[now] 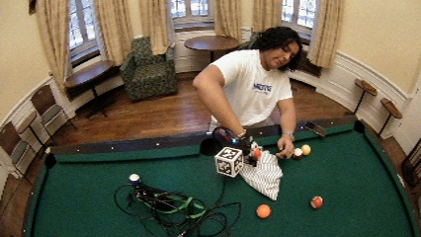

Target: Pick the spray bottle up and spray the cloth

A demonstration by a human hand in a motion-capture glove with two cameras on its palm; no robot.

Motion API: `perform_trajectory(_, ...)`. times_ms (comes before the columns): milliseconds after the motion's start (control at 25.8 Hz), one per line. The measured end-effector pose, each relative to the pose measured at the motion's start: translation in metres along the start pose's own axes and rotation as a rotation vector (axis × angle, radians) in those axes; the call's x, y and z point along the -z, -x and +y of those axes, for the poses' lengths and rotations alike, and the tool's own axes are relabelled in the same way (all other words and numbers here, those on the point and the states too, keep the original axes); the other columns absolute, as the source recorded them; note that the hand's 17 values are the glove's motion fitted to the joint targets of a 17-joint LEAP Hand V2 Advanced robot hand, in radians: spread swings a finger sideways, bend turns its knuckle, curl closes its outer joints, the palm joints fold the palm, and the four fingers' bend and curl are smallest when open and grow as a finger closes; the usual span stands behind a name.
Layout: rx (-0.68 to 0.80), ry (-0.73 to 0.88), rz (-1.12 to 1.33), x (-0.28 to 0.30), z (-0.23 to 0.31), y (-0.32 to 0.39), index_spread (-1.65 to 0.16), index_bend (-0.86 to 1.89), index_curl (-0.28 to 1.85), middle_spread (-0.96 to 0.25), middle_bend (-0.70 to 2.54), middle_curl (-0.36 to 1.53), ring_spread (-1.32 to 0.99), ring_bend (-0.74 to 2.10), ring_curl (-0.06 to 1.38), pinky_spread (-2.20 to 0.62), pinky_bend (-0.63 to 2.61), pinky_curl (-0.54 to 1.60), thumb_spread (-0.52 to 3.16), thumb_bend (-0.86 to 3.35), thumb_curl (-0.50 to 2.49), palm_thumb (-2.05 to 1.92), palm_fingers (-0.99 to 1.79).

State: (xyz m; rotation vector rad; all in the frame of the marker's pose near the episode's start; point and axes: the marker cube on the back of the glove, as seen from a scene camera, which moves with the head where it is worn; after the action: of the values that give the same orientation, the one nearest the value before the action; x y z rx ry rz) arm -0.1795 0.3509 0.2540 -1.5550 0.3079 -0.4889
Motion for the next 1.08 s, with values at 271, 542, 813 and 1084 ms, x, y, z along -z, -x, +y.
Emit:
perform_trajectory(271,-0.016,0.011,0.005,-0.001,-0.004,-0.002,-0.27,0.24,0.63,-0.21,0.56,0.59,-0.23,0.75,0.5,-0.31,0.5,0.41,0.46,-0.02,0.86,0.97,1.34)
perform_trajectory(542,-0.013,0.024,0.009,0.001,0.001,-0.002,-0.27,0.23,0.64,-0.21,0.56,0.59,-0.23,0.74,0.5,-0.31,0.49,0.41,0.47,-0.02,0.87,0.97,1.34)
perform_trajectory(813,0.038,0.01,0.037,0.006,0.014,0.009,-0.27,0.23,0.65,-0.21,0.56,0.59,-0.23,0.74,0.5,-0.31,0.49,0.4,0.48,-0.02,0.88,0.97,1.34)
perform_trajectory(1084,0.228,-0.051,0.023,0.017,0.045,0.047,-0.27,0.22,0.65,-0.21,0.55,0.59,-0.23,0.74,0.5,-0.31,0.49,0.4,0.48,-0.02,0.88,0.97,1.34)
